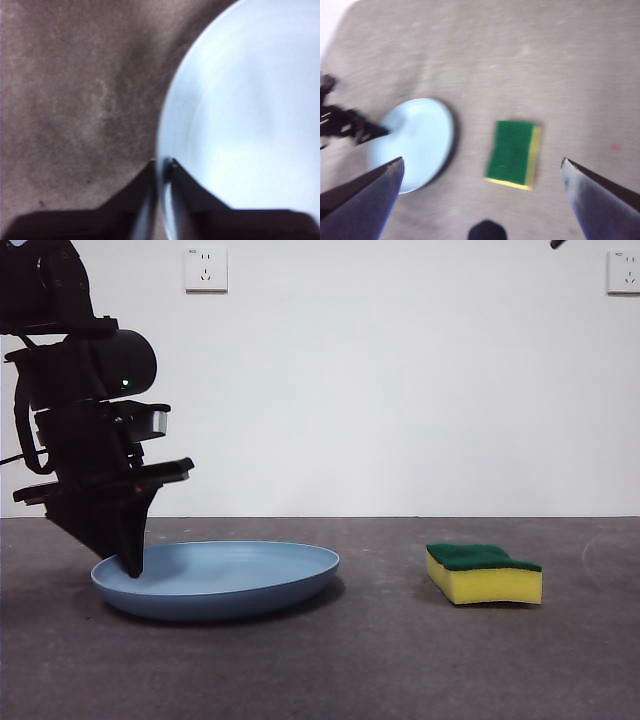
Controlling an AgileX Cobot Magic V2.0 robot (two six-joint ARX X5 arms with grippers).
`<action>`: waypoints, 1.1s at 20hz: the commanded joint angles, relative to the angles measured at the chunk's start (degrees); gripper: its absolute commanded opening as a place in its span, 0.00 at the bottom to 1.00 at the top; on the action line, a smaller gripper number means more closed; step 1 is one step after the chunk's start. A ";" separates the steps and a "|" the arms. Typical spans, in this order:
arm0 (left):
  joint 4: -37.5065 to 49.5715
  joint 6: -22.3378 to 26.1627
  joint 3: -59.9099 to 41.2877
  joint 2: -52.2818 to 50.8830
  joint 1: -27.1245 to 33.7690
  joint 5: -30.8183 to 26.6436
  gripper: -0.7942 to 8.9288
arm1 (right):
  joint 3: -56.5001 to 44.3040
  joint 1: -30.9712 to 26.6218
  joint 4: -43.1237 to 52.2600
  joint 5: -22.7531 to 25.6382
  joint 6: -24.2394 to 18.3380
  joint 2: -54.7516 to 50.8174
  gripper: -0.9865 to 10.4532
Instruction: Pick up the plate,pick up the cloth,clean the plate with the cloth
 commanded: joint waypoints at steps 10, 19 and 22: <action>-8.04 3.93 4.59 -8.74 -0.17 -0.66 0.07 | 0.42 13.07 3.63 7.28 -0.70 15.26 0.55; -16.87 6.08 17.64 -15.12 -0.17 -0.76 0.07 | 6.25 17.64 3.43 15.06 -1.27 34.64 0.43; -17.79 6.27 19.78 -16.26 -0.17 -0.76 0.07 | 6.25 17.64 4.20 18.23 -1.29 39.58 0.43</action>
